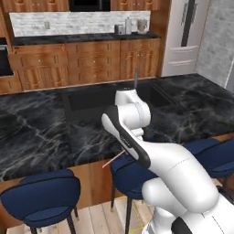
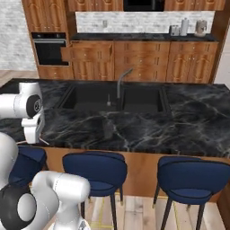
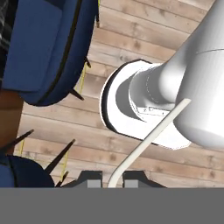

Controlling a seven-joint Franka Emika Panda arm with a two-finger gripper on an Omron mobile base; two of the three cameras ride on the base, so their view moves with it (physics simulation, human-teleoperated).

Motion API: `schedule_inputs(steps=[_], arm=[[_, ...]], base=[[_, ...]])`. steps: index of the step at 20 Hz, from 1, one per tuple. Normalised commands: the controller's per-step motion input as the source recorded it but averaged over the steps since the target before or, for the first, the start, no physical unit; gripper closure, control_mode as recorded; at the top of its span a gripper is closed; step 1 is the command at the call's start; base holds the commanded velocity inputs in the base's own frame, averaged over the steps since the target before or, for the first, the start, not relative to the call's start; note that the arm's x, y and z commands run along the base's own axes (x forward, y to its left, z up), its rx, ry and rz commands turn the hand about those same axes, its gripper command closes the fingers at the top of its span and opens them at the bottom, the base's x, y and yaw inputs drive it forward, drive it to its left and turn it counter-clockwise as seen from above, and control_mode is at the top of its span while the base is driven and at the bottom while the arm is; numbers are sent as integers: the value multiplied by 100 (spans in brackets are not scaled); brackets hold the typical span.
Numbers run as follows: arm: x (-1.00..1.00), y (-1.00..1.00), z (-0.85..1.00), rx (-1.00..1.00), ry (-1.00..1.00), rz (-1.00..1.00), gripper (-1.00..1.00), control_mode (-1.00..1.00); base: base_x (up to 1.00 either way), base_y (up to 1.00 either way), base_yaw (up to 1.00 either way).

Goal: Take a straw from the drawer in front and place it inside the glass cup on the dining counter.

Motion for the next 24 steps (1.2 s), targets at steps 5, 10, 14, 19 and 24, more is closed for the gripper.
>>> schedule_inputs(steps=[5,10,14,19,24], arm=[[0,0,0,0,0,0,100,100],[0,0,0,0,0,0,100,100],[0,0,0,0,0,0,100,100],[0,0,0,0,0,0,100,100],[0,0,0,0,0,0,100,100]], base=[[70,-11,12],[34,-18,8],[0,-33,3],[0,-42,0],[0,-39,0]])
